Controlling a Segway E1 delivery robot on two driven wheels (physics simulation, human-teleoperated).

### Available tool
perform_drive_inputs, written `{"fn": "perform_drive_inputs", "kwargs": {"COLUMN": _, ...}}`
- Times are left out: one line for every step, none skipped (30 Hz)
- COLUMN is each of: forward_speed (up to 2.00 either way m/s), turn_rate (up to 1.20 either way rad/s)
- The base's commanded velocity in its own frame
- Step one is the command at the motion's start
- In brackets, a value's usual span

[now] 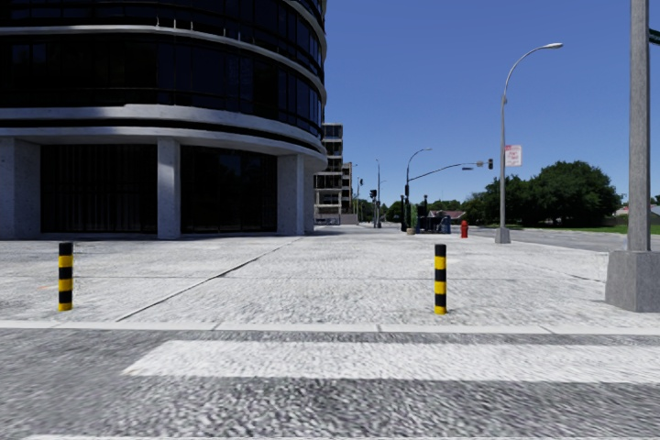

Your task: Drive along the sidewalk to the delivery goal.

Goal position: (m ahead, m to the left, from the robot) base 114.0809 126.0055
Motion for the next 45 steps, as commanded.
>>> {"fn": "perform_drive_inputs", "kwargs": {"forward_speed": 2.0, "turn_rate": 0.0}}
{"fn": "perform_drive_inputs", "kwargs": {"forward_speed": 2.0, "turn_rate": 0.0}}
{"fn": "perform_drive_inputs", "kwargs": {"forward_speed": 2.0, "turn_rate": 0.0}}
{"fn": "perform_drive_inputs", "kwargs": {"forward_speed": 2.0, "turn_rate": 0.0}}
{"fn": "perform_drive_inputs", "kwargs": {"forward_speed": 2.0, "turn_rate": 0.0}}
{"fn": "perform_drive_inputs", "kwargs": {"forward_speed": 2.0, "turn_rate": 0.0}}
{"fn": "perform_drive_inputs", "kwargs": {"forward_speed": 2.0, "turn_rate": 0.0}}
{"fn": "perform_drive_inputs", "kwargs": {"forward_speed": 2.0, "turn_rate": 0.0}}
{"fn": "perform_drive_inputs", "kwargs": {"forward_speed": 2.0, "turn_rate": 0.0}}
{"fn": "perform_drive_inputs", "kwargs": {"forward_speed": 2.0, "turn_rate": 0.0}}
{"fn": "perform_drive_inputs", "kwargs": {"forward_speed": 2.0, "turn_rate": 0.0}}
{"fn": "perform_drive_inputs", "kwargs": {"forward_speed": 2.0, "turn_rate": 0.0}}
{"fn": "perform_drive_inputs", "kwargs": {"forward_speed": 2.0, "turn_rate": 0.0}}
{"fn": "perform_drive_inputs", "kwargs": {"forward_speed": 2.0, "turn_rate": 0.0}}
{"fn": "perform_drive_inputs", "kwargs": {"forward_speed": 2.0, "turn_rate": 0.0}}
{"fn": "perform_drive_inputs", "kwargs": {"forward_speed": 2.0, "turn_rate": 0.0}}
{"fn": "perform_drive_inputs", "kwargs": {"forward_speed": 2.0, "turn_rate": 0.0}}
{"fn": "perform_drive_inputs", "kwargs": {"forward_speed": 2.0, "turn_rate": 0.0}}
{"fn": "perform_drive_inputs", "kwargs": {"forward_speed": 2.0, "turn_rate": 0.0}}
{"fn": "perform_drive_inputs", "kwargs": {"forward_speed": 2.0, "turn_rate": 0.0}}
{"fn": "perform_drive_inputs", "kwargs": {"forward_speed": 2.0, "turn_rate": 0.0}}
{"fn": "perform_drive_inputs", "kwargs": {"forward_speed": 2.0, "turn_rate": 0.0}}
{"fn": "perform_drive_inputs", "kwargs": {"forward_speed": 2.0, "turn_rate": 0.0}}
{"fn": "perform_drive_inputs", "kwargs": {"forward_speed": 2.0, "turn_rate": 0.0}}
{"fn": "perform_drive_inputs", "kwargs": {"forward_speed": 2.0, "turn_rate": 0.0}}
{"fn": "perform_drive_inputs", "kwargs": {"forward_speed": 2.0, "turn_rate": 0.0}}
{"fn": "perform_drive_inputs", "kwargs": {"forward_speed": 2.0, "turn_rate": 0.0}}
{"fn": "perform_drive_inputs", "kwargs": {"forward_speed": 2.0, "turn_rate": 0.0}}
{"fn": "perform_drive_inputs", "kwargs": {"forward_speed": 2.0, "turn_rate": 0.0}}
{"fn": "perform_drive_inputs", "kwargs": {"forward_speed": 2.0, "turn_rate": 0.0}}
{"fn": "perform_drive_inputs", "kwargs": {"forward_speed": 2.0, "turn_rate": 0.0}}
{"fn": "perform_drive_inputs", "kwargs": {"forward_speed": 2.0, "turn_rate": 0.0}}
{"fn": "perform_drive_inputs", "kwargs": {"forward_speed": 2.0, "turn_rate": 0.0}}
{"fn": "perform_drive_inputs", "kwargs": {"forward_speed": 2.0, "turn_rate": 0.0}}
{"fn": "perform_drive_inputs", "kwargs": {"forward_speed": 2.0, "turn_rate": 0.0}}
{"fn": "perform_drive_inputs", "kwargs": {"forward_speed": 2.0, "turn_rate": 0.0}}
{"fn": "perform_drive_inputs", "kwargs": {"forward_speed": 2.0, "turn_rate": 0.0}}
{"fn": "perform_drive_inputs", "kwargs": {"forward_speed": 2.0, "turn_rate": 0.0}}
{"fn": "perform_drive_inputs", "kwargs": {"forward_speed": 2.0, "turn_rate": 0.0}}
{"fn": "perform_drive_inputs", "kwargs": {"forward_speed": 2.0, "turn_rate": 0.0}}
{"fn": "perform_drive_inputs", "kwargs": {"forward_speed": 2.0, "turn_rate": 0.0}}
{"fn": "perform_drive_inputs", "kwargs": {"forward_speed": 2.0, "turn_rate": 0.0}}
{"fn": "perform_drive_inputs", "kwargs": {"forward_speed": 2.0, "turn_rate": 0.0}}
{"fn": "perform_drive_inputs", "kwargs": {"forward_speed": 2.0, "turn_rate": 0.0}}
{"fn": "perform_drive_inputs", "kwargs": {"forward_speed": 2.0, "turn_rate": 0.0}}
